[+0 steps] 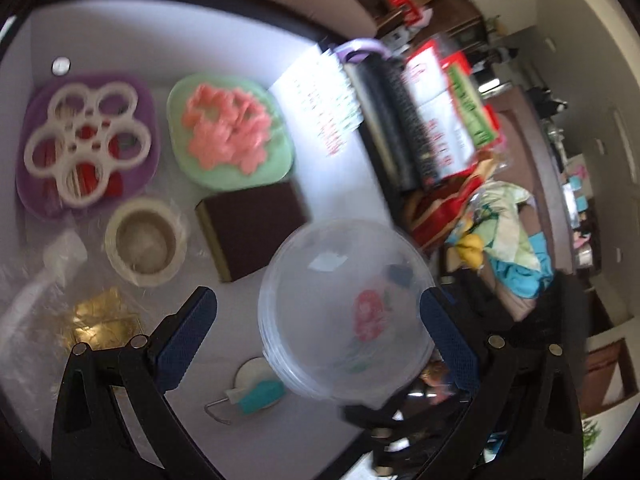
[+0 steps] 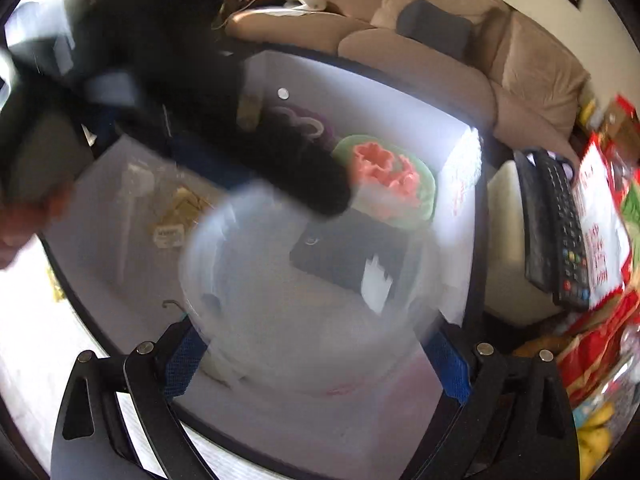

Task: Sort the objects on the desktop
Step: 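Carry the clear cup with the right gripper over the black box, then lower the clear cup into the black box and open the right gripper, then withdraw the right gripper from the black box, then move the right gripper to the yellow sachet strip beside the medicine box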

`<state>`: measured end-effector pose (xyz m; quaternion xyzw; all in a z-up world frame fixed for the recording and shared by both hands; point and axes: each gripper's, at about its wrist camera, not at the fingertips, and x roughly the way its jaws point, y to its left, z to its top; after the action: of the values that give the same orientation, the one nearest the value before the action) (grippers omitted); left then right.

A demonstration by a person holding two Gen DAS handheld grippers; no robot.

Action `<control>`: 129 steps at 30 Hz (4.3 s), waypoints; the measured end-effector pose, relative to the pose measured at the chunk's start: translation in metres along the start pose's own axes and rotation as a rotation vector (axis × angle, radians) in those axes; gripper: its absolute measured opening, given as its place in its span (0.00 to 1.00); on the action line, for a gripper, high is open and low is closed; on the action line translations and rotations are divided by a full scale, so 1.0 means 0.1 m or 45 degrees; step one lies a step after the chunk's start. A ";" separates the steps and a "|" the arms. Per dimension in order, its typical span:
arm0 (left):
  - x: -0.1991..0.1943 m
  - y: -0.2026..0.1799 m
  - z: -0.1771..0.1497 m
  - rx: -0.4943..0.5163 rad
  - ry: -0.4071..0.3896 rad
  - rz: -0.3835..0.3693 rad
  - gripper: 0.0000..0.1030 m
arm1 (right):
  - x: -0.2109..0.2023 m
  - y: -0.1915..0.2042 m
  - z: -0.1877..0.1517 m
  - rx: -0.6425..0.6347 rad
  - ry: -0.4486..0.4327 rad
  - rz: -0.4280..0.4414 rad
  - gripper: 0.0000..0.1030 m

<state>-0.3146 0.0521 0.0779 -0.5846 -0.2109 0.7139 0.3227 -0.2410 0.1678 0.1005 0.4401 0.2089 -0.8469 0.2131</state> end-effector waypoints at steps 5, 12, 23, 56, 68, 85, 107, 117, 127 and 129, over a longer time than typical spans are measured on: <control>0.08 -0.06 -0.07 0.008 0.013 0.013 0.99 | -0.48 -0.13 -0.19 0.067 -0.067 -0.019 0.95; 0.18 -0.28 -0.11 0.077 0.054 0.101 0.99 | -1.15 -0.45 -0.45 0.333 -0.246 0.094 0.94; 0.35 -0.60 -0.26 0.305 0.049 0.358 1.00 | -0.95 -0.57 -0.54 0.475 -0.162 0.084 0.67; 0.37 -0.61 -0.08 0.241 0.070 0.444 1.00 | -0.51 -0.51 -0.37 0.401 0.024 -0.050 0.71; -0.91 -0.47 -0.93 0.235 -0.233 0.338 0.99 | -1.23 -0.51 -0.60 0.634 -0.181 0.080 0.76; -1.17 -0.37 -2.46 0.175 -0.291 0.581 1.00 | -1.08 0.68 -1.02 0.610 -0.083 0.018 1.00; -2.05 0.33 -3.62 -0.018 -0.501 0.537 1.00 | -1.35 1.81 -1.20 0.515 -0.136 0.099 1.00; -3.04 1.74 -3.71 -0.401 -0.764 0.557 1.00 | -0.90 2.52 -0.87 0.478 -0.169 0.300 1.00; -3.27 2.27 -3.24 -0.349 -0.806 0.609 1.00 | -0.31 2.76 -0.50 0.660 -0.157 0.470 1.00; -3.29 2.39 -3.15 -0.364 -0.807 0.639 1.00 | -0.24 2.74 -0.43 0.675 -0.167 0.459 1.00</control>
<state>-0.0242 -0.3728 0.0740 -0.4083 -0.2478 0.8782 -0.0261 -0.0511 -0.0303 0.0525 0.4548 -0.1142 -0.8470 0.2506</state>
